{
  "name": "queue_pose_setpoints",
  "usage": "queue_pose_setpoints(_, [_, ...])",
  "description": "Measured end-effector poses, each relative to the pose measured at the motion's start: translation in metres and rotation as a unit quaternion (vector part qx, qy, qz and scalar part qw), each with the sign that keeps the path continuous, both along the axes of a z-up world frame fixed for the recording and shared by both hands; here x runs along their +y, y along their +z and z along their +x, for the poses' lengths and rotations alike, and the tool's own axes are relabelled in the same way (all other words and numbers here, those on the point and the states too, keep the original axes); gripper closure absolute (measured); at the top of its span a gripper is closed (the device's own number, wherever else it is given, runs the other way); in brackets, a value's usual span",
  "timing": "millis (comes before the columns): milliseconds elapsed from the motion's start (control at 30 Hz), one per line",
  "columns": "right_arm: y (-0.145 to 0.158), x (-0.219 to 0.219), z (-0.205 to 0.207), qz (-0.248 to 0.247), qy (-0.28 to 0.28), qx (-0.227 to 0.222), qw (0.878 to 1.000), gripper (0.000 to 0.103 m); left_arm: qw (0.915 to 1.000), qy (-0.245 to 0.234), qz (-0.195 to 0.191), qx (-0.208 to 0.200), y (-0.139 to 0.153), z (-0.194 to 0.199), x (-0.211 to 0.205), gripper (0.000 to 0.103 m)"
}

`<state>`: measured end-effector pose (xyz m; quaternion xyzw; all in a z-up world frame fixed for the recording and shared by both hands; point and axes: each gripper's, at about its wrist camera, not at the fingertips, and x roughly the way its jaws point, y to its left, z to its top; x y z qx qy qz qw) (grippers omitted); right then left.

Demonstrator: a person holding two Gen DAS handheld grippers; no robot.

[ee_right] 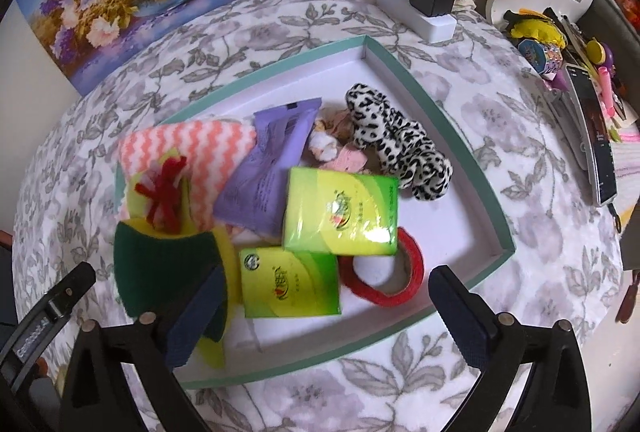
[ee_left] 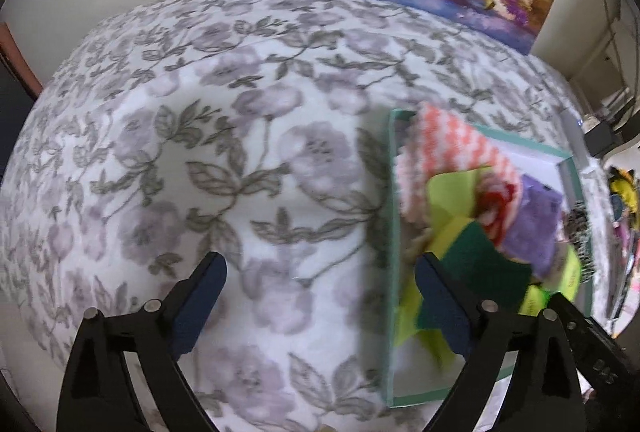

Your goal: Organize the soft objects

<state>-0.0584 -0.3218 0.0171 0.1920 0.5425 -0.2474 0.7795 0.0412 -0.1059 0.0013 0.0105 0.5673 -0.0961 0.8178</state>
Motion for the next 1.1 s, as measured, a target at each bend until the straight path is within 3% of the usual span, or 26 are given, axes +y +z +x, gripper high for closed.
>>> queue_pose_setpoints(333, [0.000, 0.033, -0.004, 0.001, 0.029, 0.005, 1.000, 0.000, 1.0000, 0.007, 0.006, -0.003, 0.005, -0.012, 0.022, 0.007])
queue_pose_setpoints(633, [0.000, 0.054, -0.019, -0.008, 0.044, 0.013, 0.999, 0.000, 0.9989, 0.000, 0.038, -0.028, 0.020, -0.037, 0.037, 0.007])
queue_pose_setpoints(1100, [0.007, 0.078, -0.041, -0.028, 0.064, 0.008, 0.998, 0.000, 0.9976, 0.028, 0.052, -0.037, 0.024, -0.065, 0.073, 0.007])
